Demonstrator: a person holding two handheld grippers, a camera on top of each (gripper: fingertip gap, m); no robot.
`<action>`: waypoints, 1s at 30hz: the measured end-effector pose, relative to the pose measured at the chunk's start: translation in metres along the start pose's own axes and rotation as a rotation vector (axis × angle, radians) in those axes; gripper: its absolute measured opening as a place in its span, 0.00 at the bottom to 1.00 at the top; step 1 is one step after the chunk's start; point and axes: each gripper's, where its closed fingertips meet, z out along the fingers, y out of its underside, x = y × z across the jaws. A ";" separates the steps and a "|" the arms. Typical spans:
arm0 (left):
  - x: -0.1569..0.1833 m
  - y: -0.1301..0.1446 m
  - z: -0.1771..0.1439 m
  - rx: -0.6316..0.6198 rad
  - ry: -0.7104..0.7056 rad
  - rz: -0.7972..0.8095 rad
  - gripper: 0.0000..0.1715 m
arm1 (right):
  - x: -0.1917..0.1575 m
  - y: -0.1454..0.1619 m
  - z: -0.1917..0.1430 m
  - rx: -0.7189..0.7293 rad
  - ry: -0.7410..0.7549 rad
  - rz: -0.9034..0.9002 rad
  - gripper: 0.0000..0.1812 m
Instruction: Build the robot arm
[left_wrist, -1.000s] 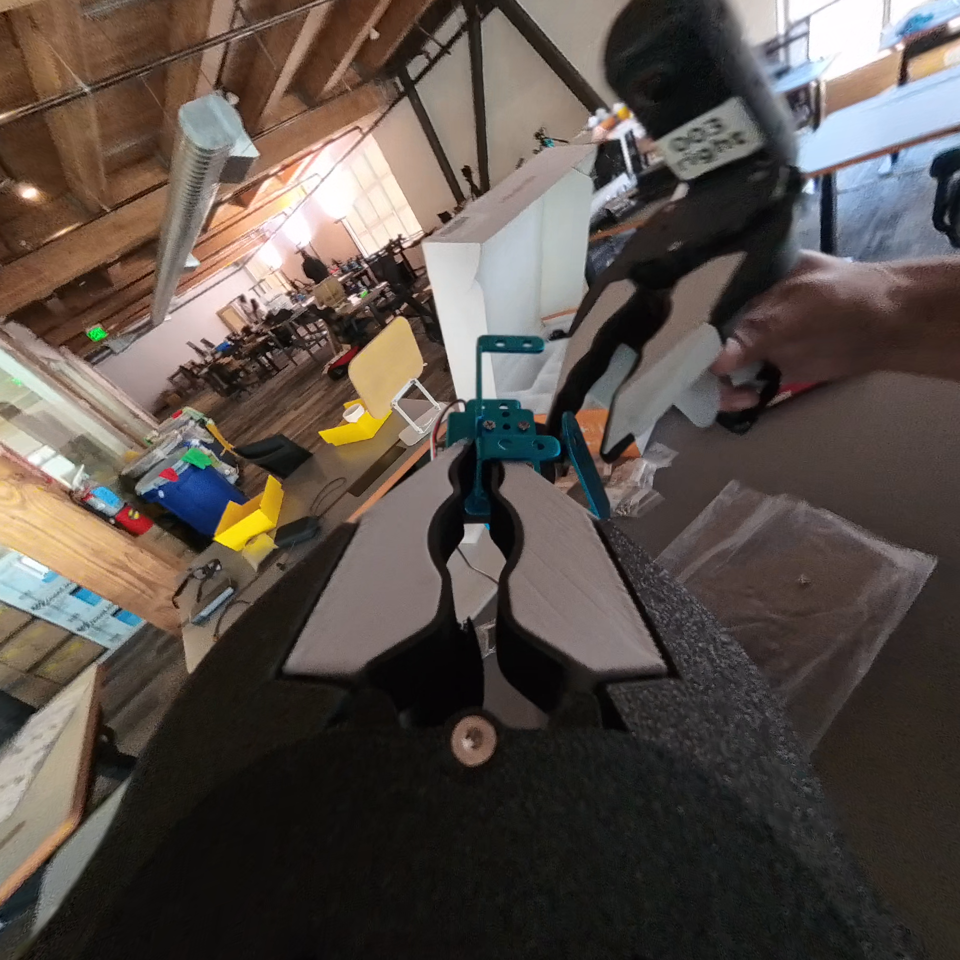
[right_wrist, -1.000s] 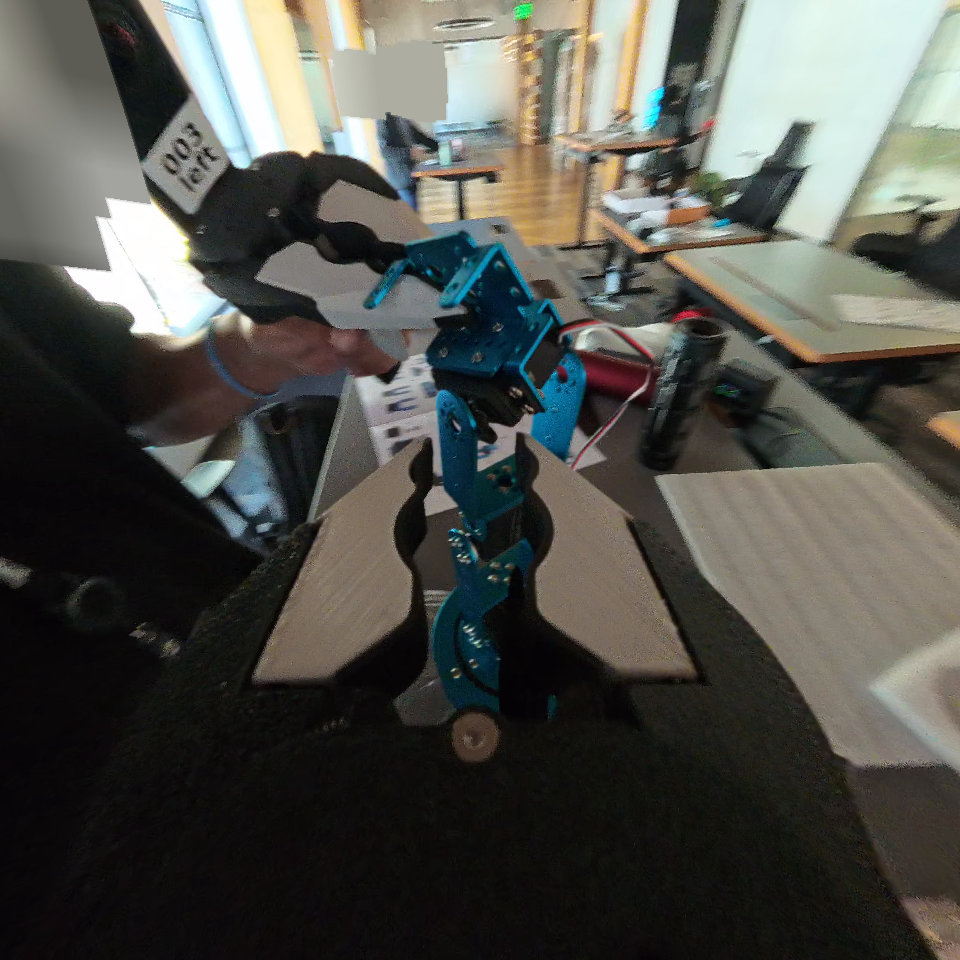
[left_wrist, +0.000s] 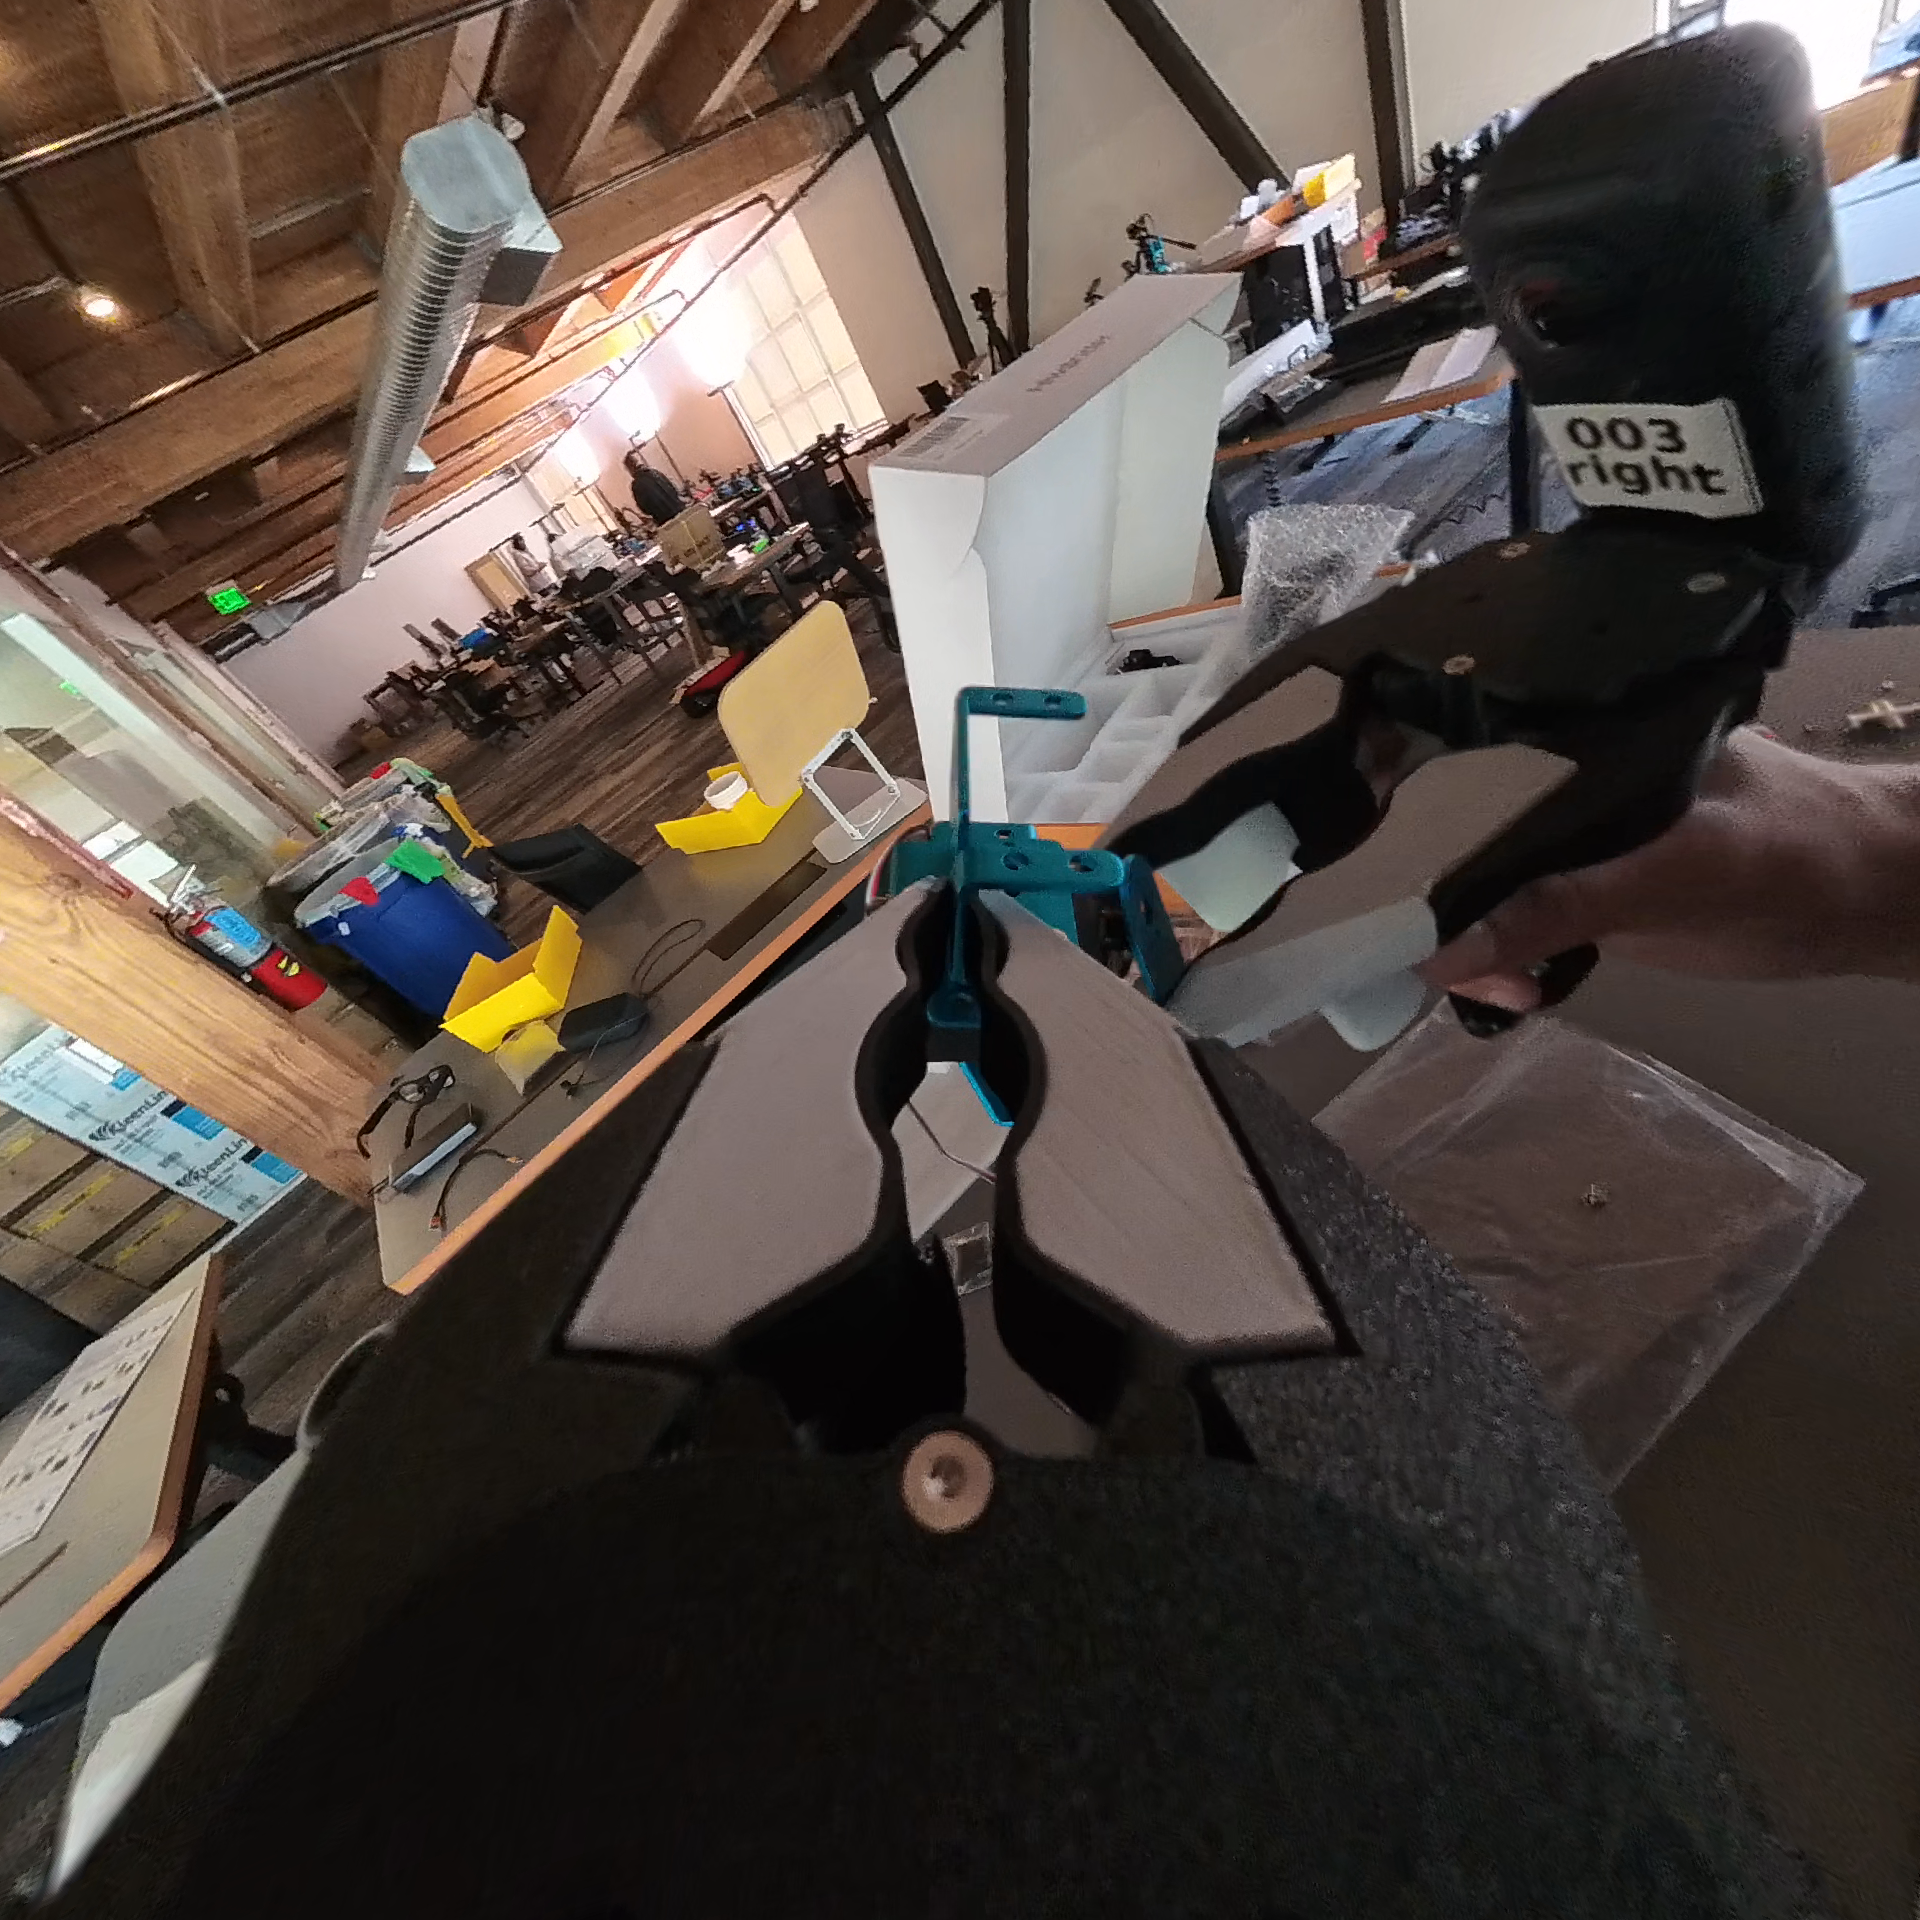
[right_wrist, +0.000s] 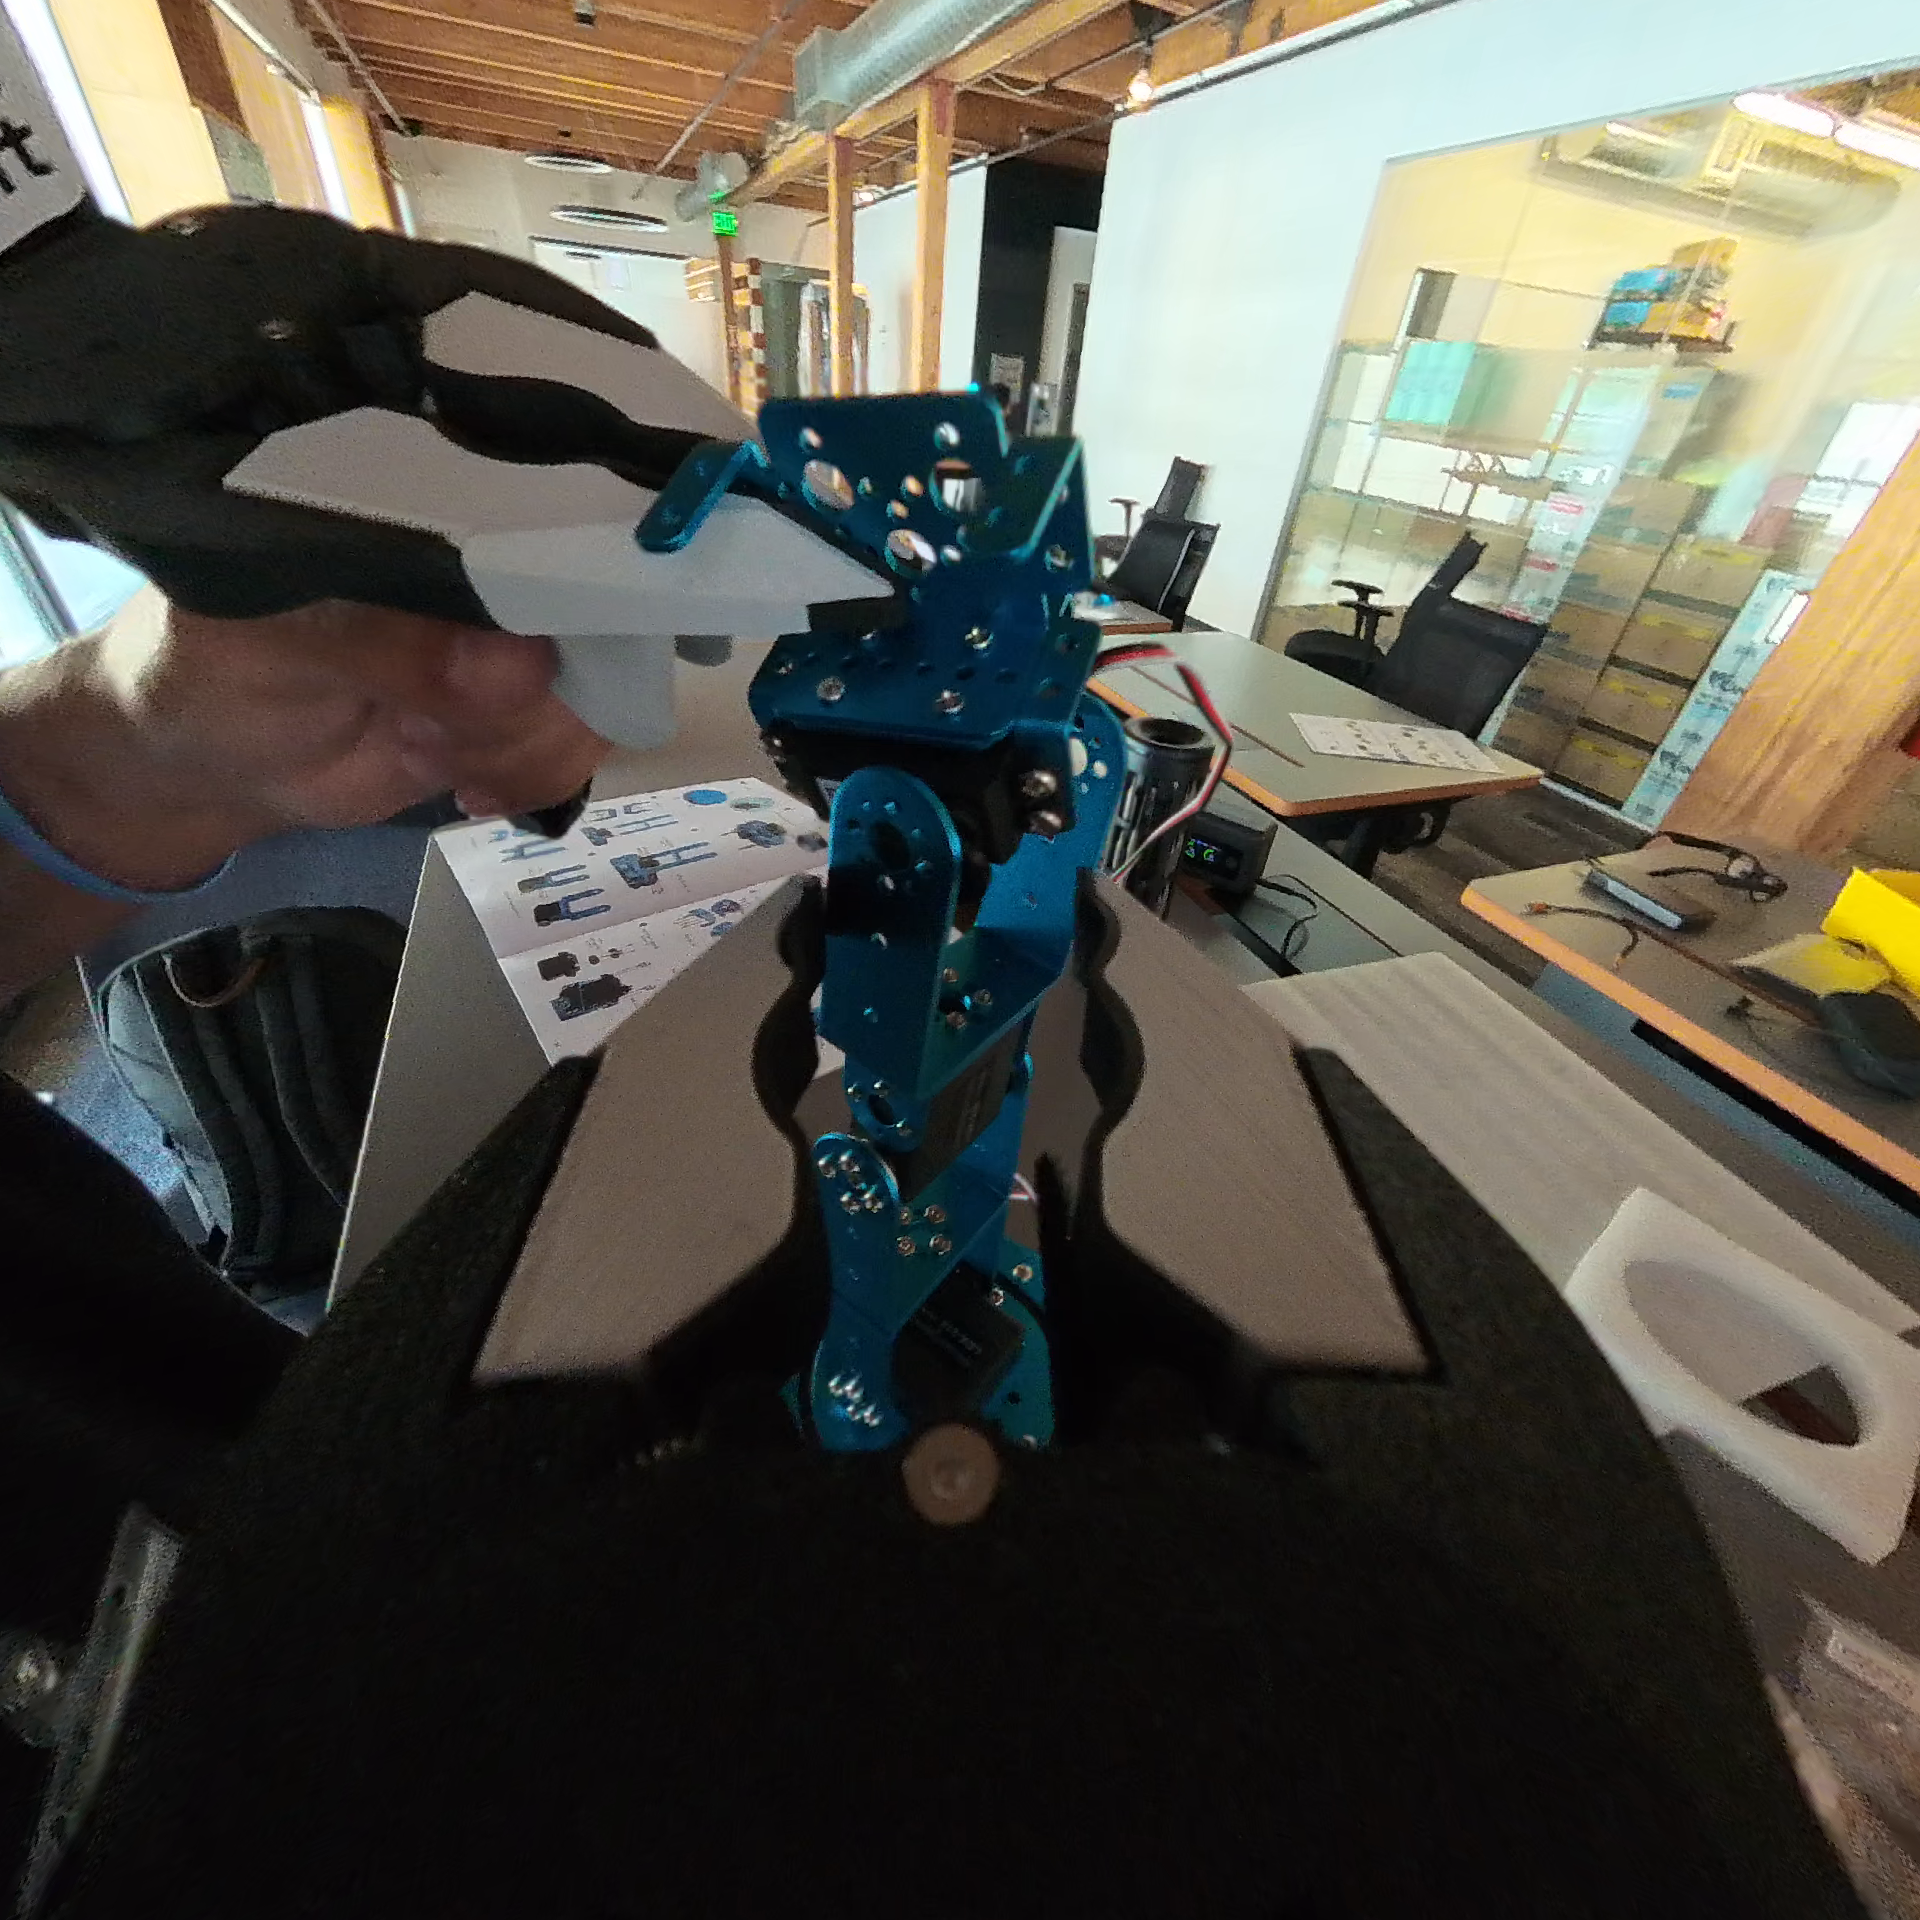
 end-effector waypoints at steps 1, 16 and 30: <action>0.000 0.000 0.000 0.003 -0.017 -0.010 0.00 | -0.001 0.001 0.001 -0.008 0.010 0.017 0.25; 0.003 0.001 -0.002 0.042 -0.158 -0.030 0.00 | -0.006 -0.007 0.009 0.098 0.235 0.065 0.36; 0.004 0.002 -0.002 0.085 -0.123 -0.154 0.00 | 0.002 -0.006 0.012 0.128 0.349 -0.063 0.31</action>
